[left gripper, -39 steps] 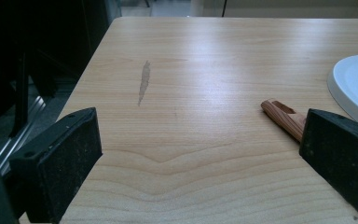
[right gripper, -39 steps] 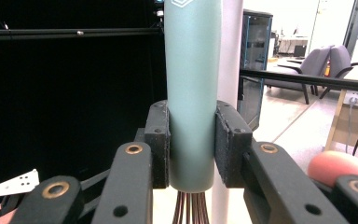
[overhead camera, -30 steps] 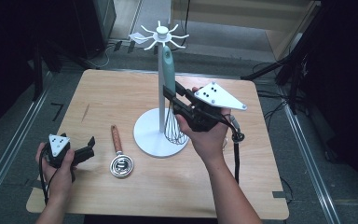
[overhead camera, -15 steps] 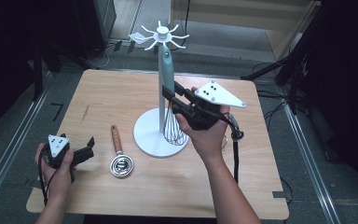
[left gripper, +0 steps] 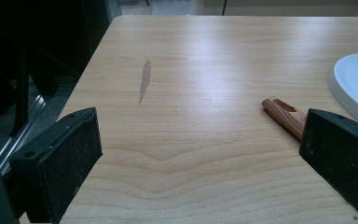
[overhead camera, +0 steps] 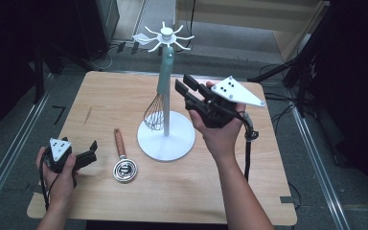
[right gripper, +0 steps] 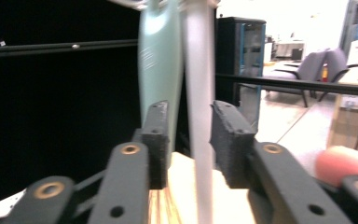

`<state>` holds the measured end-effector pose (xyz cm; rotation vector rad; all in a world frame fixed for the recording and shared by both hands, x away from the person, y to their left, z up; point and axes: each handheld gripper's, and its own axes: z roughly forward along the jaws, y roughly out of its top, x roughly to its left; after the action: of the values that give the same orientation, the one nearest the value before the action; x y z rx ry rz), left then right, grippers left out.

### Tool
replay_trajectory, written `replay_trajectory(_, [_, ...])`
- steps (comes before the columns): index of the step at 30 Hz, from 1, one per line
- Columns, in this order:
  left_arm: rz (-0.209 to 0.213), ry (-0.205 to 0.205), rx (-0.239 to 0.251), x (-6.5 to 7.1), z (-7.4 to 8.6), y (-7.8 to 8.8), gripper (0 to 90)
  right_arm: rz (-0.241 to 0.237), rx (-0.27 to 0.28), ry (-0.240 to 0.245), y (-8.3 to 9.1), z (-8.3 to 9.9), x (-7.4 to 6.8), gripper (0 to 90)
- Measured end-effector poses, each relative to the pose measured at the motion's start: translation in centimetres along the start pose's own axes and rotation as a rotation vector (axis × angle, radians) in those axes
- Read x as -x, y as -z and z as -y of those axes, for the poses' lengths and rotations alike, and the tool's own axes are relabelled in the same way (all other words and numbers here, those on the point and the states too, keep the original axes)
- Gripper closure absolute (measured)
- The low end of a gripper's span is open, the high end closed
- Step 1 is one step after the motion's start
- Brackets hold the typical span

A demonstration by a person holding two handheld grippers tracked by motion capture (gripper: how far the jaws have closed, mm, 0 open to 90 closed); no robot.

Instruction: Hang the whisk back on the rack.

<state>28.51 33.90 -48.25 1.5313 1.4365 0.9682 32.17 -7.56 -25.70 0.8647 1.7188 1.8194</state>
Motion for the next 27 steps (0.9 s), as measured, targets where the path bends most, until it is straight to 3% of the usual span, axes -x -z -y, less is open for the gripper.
replay_trajectory(1, [0.0,0.001,-0.001,0.0,0.0,0.0,0.0,0.018,0.019,-0.007,0.0,-0.5,0.6,83.7])
replay_trajectory(4, [0.0,0.006,0.002,0.0,0.0,0.0,0.0,0.04,0.039,-0.01,0.0,-1.0,1.3,90.0])
replay_trajectory(10, [0.002,0.005,0.005,0.0,0.0,0.0,0.0,0.087,0.072,0.005,-0.9,-2.5,2.7,90.0])
replay_trajectory(15, [0.003,0.003,0.001,0.0,0.0,0.0,0.0,0.102,0.103,0.035,-1.8,-3.5,3.0,90.0])
replay_trajectory(18, [0.006,-0.004,0.002,0.1,0.0,0.0,0.0,0.093,0.106,0.056,-2.2,-3.9,2.8,90.0])
replay_trajectory(22, [0.02,-0.023,-0.013,0.1,0.0,-0.1,0.0,0.077,0.105,0.054,-2.4,-4.1,2.6,90.0])
replay_trajectory(27, [0.03,-0.014,-0.009,-0.1,-0.1,-0.1,0.0,0.059,0.117,0.041,-2.6,-4.0,2.7,90.0])
